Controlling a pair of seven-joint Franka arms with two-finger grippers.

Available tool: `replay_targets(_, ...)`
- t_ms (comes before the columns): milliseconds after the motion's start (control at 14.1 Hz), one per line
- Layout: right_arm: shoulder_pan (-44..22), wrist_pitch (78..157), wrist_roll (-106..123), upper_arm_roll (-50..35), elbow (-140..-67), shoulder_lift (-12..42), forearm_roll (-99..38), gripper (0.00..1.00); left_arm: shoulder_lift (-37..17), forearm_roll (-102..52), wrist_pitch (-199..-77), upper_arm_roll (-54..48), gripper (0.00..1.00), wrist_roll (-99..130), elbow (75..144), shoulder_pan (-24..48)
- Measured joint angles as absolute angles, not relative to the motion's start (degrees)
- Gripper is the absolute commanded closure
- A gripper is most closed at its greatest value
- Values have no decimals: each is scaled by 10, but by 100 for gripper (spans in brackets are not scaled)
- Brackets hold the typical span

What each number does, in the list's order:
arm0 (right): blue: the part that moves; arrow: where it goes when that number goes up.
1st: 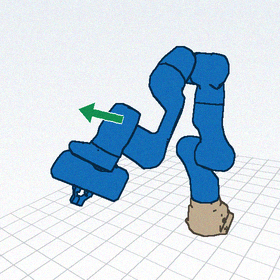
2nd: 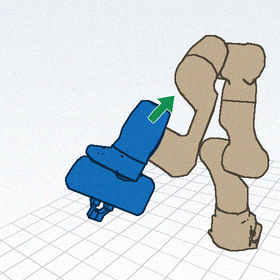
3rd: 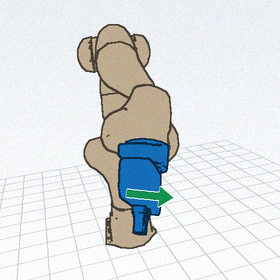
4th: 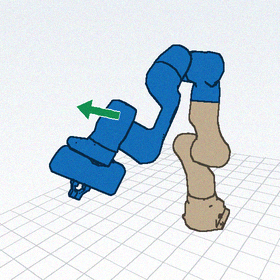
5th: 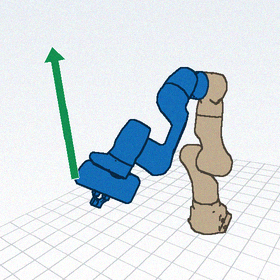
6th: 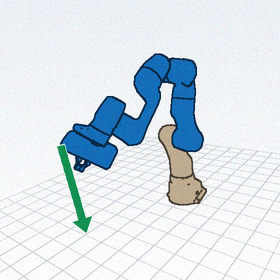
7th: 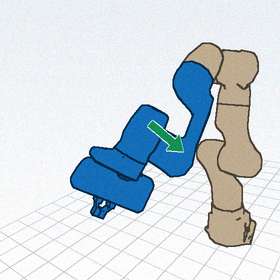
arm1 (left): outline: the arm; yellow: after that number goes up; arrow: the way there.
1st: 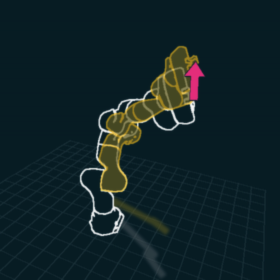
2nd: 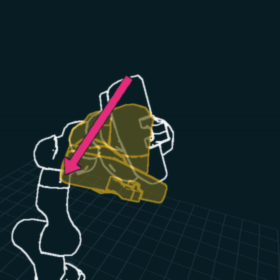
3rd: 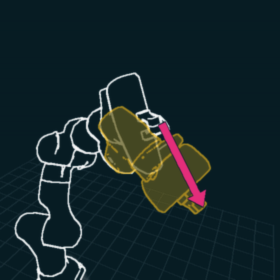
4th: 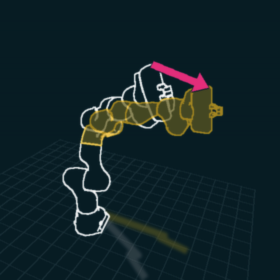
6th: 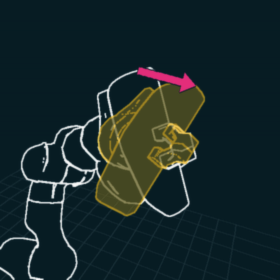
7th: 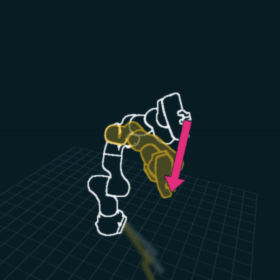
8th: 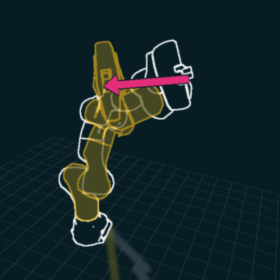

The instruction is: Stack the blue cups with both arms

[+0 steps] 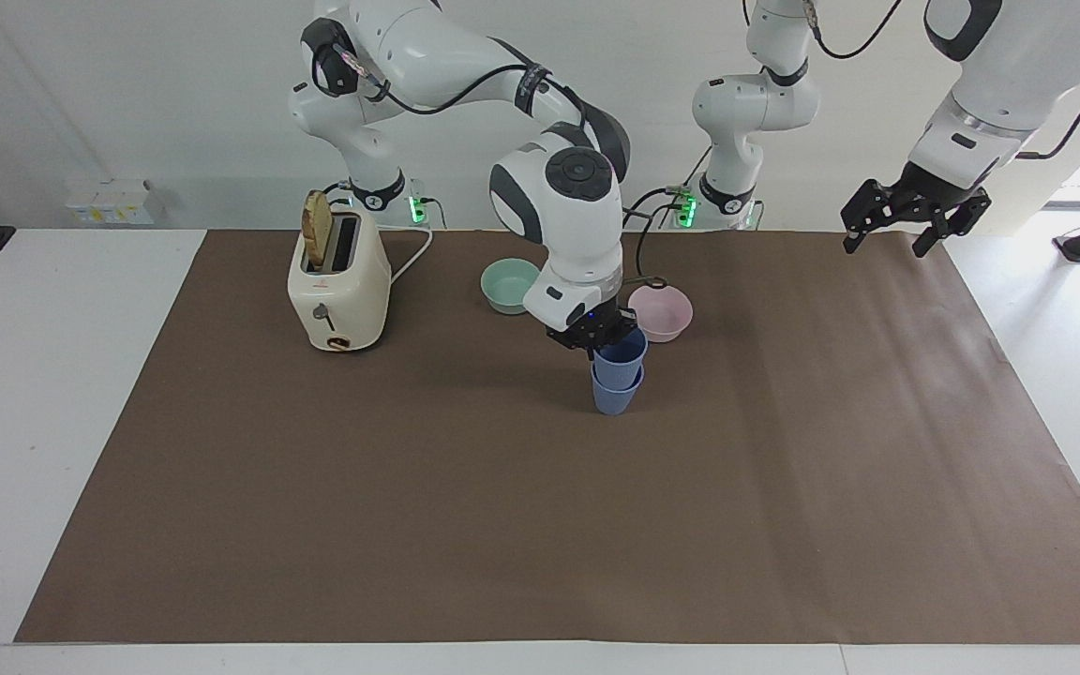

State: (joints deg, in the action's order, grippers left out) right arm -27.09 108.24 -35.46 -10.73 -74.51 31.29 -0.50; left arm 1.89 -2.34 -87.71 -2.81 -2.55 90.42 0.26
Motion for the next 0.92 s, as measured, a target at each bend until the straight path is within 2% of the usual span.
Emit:
replay_targets(498,-248,1065,-353,-103,-743,303,3,0,19,-23,-877,-28,0,-26,904,3)
replay_targets(924,-161,952,-265,-102,-741,216,24,0,19,-23,-878,-28,0,-25,904,3)
